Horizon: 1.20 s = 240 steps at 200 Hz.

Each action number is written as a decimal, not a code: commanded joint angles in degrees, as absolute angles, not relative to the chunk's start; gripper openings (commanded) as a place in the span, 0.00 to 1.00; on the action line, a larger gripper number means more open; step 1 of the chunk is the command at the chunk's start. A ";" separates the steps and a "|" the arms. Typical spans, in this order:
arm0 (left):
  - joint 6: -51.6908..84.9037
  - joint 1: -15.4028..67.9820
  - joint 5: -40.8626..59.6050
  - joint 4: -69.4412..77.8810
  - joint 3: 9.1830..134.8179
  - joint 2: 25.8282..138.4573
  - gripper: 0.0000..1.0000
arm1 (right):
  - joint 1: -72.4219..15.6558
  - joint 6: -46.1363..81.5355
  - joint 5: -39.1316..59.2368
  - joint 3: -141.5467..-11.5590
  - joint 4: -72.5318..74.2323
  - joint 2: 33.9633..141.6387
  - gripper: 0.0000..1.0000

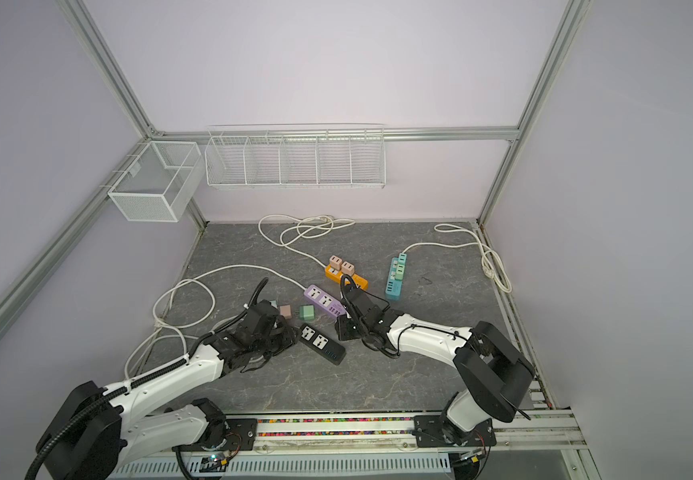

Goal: Pull the plug off the socket

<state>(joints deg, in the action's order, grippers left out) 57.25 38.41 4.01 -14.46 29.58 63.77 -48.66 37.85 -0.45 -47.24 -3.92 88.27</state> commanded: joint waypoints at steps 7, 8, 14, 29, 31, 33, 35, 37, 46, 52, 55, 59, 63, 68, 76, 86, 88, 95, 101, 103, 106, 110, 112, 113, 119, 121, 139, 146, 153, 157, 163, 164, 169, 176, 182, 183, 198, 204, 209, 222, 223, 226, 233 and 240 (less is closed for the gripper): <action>54.76 36.42 2.20 -17.53 30.59 60.96 0.38 | -48.30 44.11 0.05 -46.36 4.60 90.58 0.30; 54.71 36.36 2.20 -17.60 30.59 60.89 0.38 | -48.28 44.25 0.11 -46.34 4.67 90.68 0.30; 54.41 35.94 2.26 -17.81 30.60 60.44 0.39 | -48.25 44.88 0.19 -46.25 5.31 91.08 0.30; 53.73 35.05 2.38 -18.39 30.80 59.77 0.39 | -48.30 45.67 0.50 -45.86 7.14 91.96 0.30; 53.64 35.00 2.44 -18.44 30.84 59.70 0.39 | -48.31 45.74 0.52 -45.99 7.30 92.07 0.30; 53.55 34.92 2.46 -18.47 30.85 59.68 0.39 | -48.29 45.84 0.59 -46.02 7.43 92.21 0.30; 53.47 34.79 2.46 -18.59 30.87 59.61 0.39 | -48.33 45.87 0.59 -46.02 7.50 92.35 0.30; 53.40 34.73 2.53 -18.58 30.90 59.64 0.39 | -48.27 45.92 0.67 -46.05 7.59 92.43 0.30; 53.18 34.61 2.55 -18.67 31.02 59.34 0.40 | -48.27 46.16 1.19 -46.35 8.09 93.13 0.30; 53.09 34.54 2.53 -18.70 31.10 59.40 0.40 | -48.33 46.42 1.41 -46.53 8.32 93.68 0.30; 53.01 34.50 2.55 -18.61 31.11 59.39 0.40 | -48.42 46.67 1.53 -46.58 8.47 93.95 0.30; 52.94 34.46 2.48 -18.63 31.16 59.42 0.40 | -48.47 46.82 1.66 -46.72 8.68 94.37 0.30; 52.96 34.45 2.46 -18.55 31.20 59.52 0.40 | -48.58 47.04 1.91 -46.75 9.00 94.81 0.30; 52.83 34.40 2.52 -18.53 31.29 59.58 0.40 | -48.59 47.34 2.08 -46.76 9.38 95.31 0.30; 52.74 34.30 2.58 -18.52 31.60 59.84 0.41 | -48.76 47.62 2.17 -46.68 9.87 95.82 0.30; 52.48 34.28 2.65 -18.56 31.81 60.13 0.41 | -48.93 47.98 1.98 -46.55 10.39 96.30 0.31; 52.41 34.30 2.71 -18.59 31.88 60.19 0.42 | -48.95 48.05 1.94 -46.57 10.44 96.39 0.31; 52.39 34.28 2.81 -18.63 32.07 60.42 0.42 | -48.90 48.31 1.84 -46.50 10.54 96.61 0.31; 52.37 34.28 2.89 -18.55 32.16 60.52 0.42 | -48.95 48.43 1.69 -46.36 10.63 96.67 0.32; 52.34 34.30 2.90 -18.52 32.23 60.59 0.42 | -48.95 48.47 1.70 -46.26 10.74 96.74 0.32; 52.38 34.28 2.90 -18.52 32.25 60.66 0.42 | -48.96 48.51 1.68 -46.23 10.79 96.76 0.33; 52.25 34.20 2.88 -18.44 32.28 60.71 0.42 | -48.96 48.54 1.63 -46.20 10.68 96.83 0.33; 52.22 34.19 2.89 -18.43 32.31 60.77 0.42 | -48.96 48.52 1.59 -46.22 10.65 96.85 0.33; 52.21 34.19 2.90 -18.40 32.28 60.75 0.42 | -48.96 48.47 1.54 -46.23 10.60 96.85 0.33; 52.21 34.23 2.90 -18.34 32.34 60.77 0.43 | -48.96 48.41 1.48 -46.18 10.48 96.94 0.34; 52.21 34.24 2.90 -18.27 32.34 60.81 0.43 | -48.96 48.42 1.38 -46.15 10.33 96.99 0.34; 52.21 34.19 2.90 -18.14 32.32 61.07 0.43 | -48.96 48.17 1.23 -45.80 10.22 97.16 0.38; 52.36 34.21 2.90 -18.19 32.26 61.15 0.43 | -48.96 48.26 1.27 -45.71 10.25 97.30 0.39; 52.72 34.23 2.89 -18.25 32.11 61.08 0.43 | -48.99 48.52 1.30 -45.57 10.26 97.46 0.40; 52.73 34.19 2.94 -18.10 32.02 61.08 0.43 | -48.96 48.59 1.55 -45.45 10.44 97.60 0.40; 52.75 34.19 3.13 -17.63 31.82 61.08 0.43 | -48.96 48.64 1.76 -45.28 10.86 97.82 0.41; 52.70 34.19 3.15 -17.56 31.82 61.08 0.43 | -48.96 48.71 1.76 -45.27 10.92 97.82 0.41; 52.65 34.19 3.25 -17.34 31.74 61.08 0.44 | -49.03 48.74 1.90 -45.27 11.01 97.97 0.41; 52.42 34.23 3.25 -17.32 31.81 61.08 0.44 | -48.97 48.69 1.87 -45.27 10.87 98.07 0.42; 52.14 34.21 3.34 -17.47 31.98 61.17 0.44 | -49.02 48.70 1.71 -45.13 10.66 98.02 0.42; 52.13 34.20 3.34 -17.52 32.03 61.21 0.45 | -48.99 48.74 1.73 -45.16 10.65 98.01 0.42; 51.97 34.15 3.26 -18.48 32.67 61.43 0.45 | -48.97 48.47 1.01 -44.84 10.12 97.37 0.43; 52.02 34.10 3.25 -18.50 32.69 61.39 0.45 | -48.99 48.28 0.59 -44.75 9.62 97.04 0.44; 52.03 34.10 3.34 -18.43 32.65 61.41 0.45 | -48.98 48.11 0.26 -44.78 9.19 96.67 0.45; 52.12 34.11 3.33 -18.06 32.43 61.32 0.45 | -48.96 47.60 -0.41 -44.82 8.06 95.71 0.48; 52.12 34.10 3.33 -18.00 32.43 61.30 0.45 | -48.96 47.57 -0.47 -44.82 7.99 95.63 0.48; 52.12 34.10 3.39 -17.92 32.43 61.28 0.45 | -48.96 47.37 -0.44 -44.82 7.73 95.48 0.49; 52.12 34.13 3.41 -17.78 32.43 61.21 0.45 | -48.96 46.97 -0.60 -44.90 7.14 94.96 0.50; 52.12 34.10 3.42 -17.75 32.43 61.16 0.45 | -48.97 46.42 -0.93 -45.08 6.20 94.39 0.52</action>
